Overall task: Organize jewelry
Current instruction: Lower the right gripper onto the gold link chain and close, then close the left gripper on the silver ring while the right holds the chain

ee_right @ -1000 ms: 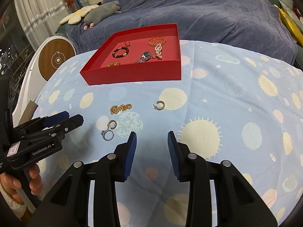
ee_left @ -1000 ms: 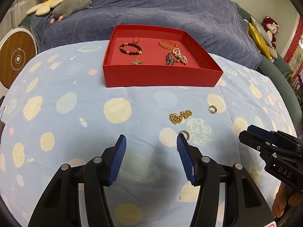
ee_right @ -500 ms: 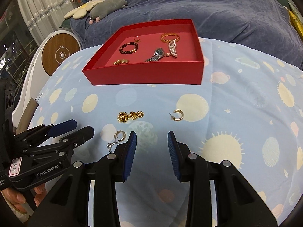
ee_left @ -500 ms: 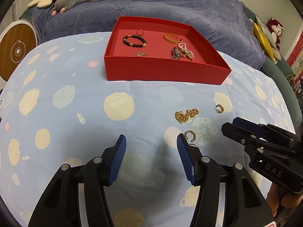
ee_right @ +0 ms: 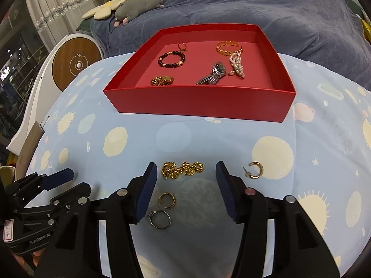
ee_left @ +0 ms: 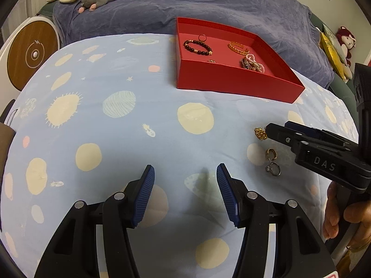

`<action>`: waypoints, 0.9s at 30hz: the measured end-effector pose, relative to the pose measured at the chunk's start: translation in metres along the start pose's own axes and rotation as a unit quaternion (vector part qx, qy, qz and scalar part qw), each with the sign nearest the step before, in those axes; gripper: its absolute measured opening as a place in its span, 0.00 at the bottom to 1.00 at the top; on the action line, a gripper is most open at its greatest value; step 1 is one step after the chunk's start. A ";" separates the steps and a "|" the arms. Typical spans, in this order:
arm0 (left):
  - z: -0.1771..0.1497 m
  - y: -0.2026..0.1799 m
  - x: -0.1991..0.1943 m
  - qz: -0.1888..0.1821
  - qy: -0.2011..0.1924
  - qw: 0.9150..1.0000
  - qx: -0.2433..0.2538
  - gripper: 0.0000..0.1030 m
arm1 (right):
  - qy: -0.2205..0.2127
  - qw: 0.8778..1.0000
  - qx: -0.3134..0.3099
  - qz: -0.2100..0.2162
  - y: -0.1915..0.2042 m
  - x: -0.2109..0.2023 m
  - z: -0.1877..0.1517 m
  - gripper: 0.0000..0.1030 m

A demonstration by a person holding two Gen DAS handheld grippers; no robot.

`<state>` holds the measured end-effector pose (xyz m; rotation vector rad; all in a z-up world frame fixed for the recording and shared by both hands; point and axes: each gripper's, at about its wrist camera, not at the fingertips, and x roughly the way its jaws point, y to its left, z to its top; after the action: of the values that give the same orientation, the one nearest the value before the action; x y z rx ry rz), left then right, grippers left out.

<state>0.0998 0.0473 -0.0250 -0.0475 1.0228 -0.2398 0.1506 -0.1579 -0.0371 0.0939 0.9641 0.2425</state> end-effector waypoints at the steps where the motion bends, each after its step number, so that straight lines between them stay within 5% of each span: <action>1: 0.000 0.001 -0.001 -0.002 0.000 1.000 0.000 0.52 | 0.001 1.000 -0.003 -0.001 0.002 0.003 0.000 0.49; 5: 0.001 0.002 -0.004 -0.005 -0.004 1.000 -0.002 0.52 | 0.001 1.000 -0.027 -0.014 0.013 0.013 -0.002 0.47; 12: 0.000 -0.006 -0.003 -0.008 0.000 1.000 0.003 0.52 | -0.001 0.999 -0.036 -0.040 0.007 0.014 -0.002 0.12; 27: -0.008 -0.068 0.016 -0.055 0.018 0.996 0.062 0.52 | 0.005 0.999 0.041 -0.029 -0.044 -0.048 -0.026 0.11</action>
<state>0.0893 -0.0214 -0.0323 0.0130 1.0401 -0.4046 0.1101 -0.2133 -0.0221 0.1403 0.9847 0.1499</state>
